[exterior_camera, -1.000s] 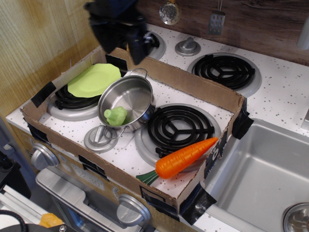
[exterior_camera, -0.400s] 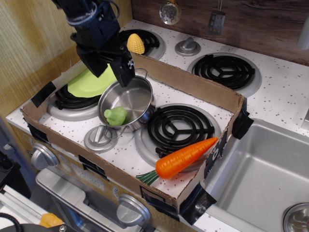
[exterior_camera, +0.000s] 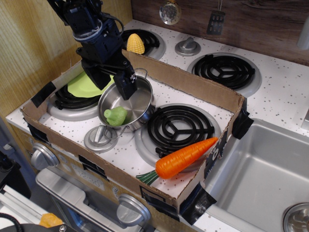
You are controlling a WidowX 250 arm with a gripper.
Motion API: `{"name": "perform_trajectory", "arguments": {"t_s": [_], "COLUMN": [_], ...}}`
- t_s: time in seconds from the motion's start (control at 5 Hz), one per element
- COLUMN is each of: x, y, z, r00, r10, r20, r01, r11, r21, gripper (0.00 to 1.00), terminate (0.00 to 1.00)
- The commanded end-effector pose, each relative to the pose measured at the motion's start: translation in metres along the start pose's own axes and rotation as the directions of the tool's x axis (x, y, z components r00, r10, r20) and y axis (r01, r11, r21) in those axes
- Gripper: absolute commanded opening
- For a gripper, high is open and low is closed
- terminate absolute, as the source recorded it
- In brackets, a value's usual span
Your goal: Take broccoli out of pan
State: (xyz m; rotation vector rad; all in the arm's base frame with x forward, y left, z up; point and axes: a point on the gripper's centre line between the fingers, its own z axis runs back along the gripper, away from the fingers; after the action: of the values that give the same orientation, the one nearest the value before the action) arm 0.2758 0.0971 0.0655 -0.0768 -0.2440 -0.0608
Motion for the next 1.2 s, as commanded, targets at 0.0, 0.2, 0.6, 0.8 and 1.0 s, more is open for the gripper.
{"name": "perform_trajectory", "arguments": {"t_s": [0.0,0.2,0.6,0.8,1.0], "x": [-0.013,-0.017,-0.011,-0.009,-0.012], "y": [-0.005,-0.008,0.003,0.01,0.016], "z": [-0.004,-0.01,-0.016,-0.018,-0.019], "r00": [1.0,0.999,1.0,1.0,1.0], "r10": [0.029,0.033,-0.006,-0.015,-0.014], "r20": [0.008,0.01,-0.001,-0.003,-0.003], "r01": [-0.029,-0.033,0.006,0.016,0.014], "r11": [0.999,0.999,1.0,1.0,1.0], "r21": [0.028,0.024,0.015,0.007,0.007], "gripper": [1.0,1.0,1.0,1.0,1.0], "terminate": [0.0,0.0,0.0,0.0,0.0]}}
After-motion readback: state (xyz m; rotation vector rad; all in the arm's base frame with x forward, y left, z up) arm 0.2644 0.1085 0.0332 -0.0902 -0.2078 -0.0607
